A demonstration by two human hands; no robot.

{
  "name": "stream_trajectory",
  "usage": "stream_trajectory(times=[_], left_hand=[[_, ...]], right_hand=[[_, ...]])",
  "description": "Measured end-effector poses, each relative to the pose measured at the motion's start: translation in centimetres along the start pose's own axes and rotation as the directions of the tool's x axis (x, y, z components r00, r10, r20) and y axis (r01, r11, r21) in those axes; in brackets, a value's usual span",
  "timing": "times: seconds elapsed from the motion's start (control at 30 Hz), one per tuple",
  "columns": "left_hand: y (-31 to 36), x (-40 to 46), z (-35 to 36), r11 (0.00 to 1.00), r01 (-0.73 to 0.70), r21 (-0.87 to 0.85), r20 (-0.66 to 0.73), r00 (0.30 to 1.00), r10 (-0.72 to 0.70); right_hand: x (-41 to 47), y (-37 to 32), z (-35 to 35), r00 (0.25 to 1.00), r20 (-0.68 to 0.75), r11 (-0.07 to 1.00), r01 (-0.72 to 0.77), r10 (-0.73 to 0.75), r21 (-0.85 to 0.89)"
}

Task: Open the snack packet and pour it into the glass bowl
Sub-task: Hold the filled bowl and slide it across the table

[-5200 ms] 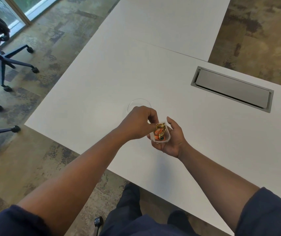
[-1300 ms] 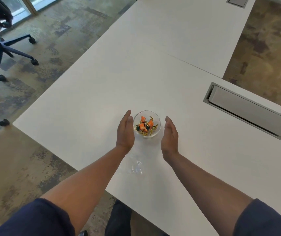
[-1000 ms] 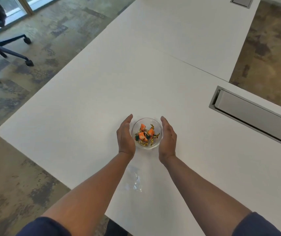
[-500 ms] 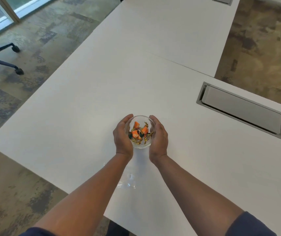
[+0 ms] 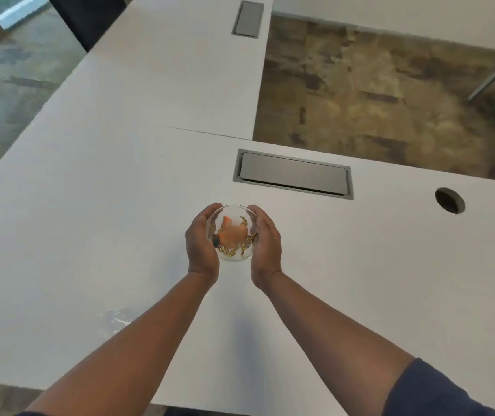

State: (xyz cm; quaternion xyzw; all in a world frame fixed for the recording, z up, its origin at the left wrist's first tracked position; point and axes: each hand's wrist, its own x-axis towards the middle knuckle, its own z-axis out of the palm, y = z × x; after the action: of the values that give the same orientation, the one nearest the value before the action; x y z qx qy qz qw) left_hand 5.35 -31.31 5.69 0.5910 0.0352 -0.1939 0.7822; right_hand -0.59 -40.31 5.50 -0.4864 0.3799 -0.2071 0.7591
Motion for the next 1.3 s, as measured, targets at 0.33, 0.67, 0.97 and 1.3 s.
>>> stream_trajectory(times=[0.33, 0.67, 0.97, 1.3], left_hand=[[-5.6, -3.5, 8.3, 0.987, 0.116, 0.115, 0.207, 0.969, -0.138], [-10.8, -3.5, 10.0, 0.943, 0.15, 0.297, 0.183, 0.96, -0.21], [-13.1, -2.5, 9.8, 0.93, 0.158, 0.332, 0.159, 0.962, -0.22], [-13.5, -2.2, 9.5, 0.926, 0.195, 0.323, 0.133, 0.959, -0.249]], right_hand=[[0.4, -1.4, -11.1, 0.985, -0.171, 1.0, -0.004, -0.001, -0.031], [1.4, 2.8, -16.0, 0.979, -0.197, 0.997, -0.067, 0.061, -0.024], [2.5, 4.4, -17.2, 0.981, -0.18, 0.994, -0.088, 0.074, -0.071], [3.0, 4.8, -17.2, 0.983, -0.153, 0.991, -0.113, 0.102, -0.068]])
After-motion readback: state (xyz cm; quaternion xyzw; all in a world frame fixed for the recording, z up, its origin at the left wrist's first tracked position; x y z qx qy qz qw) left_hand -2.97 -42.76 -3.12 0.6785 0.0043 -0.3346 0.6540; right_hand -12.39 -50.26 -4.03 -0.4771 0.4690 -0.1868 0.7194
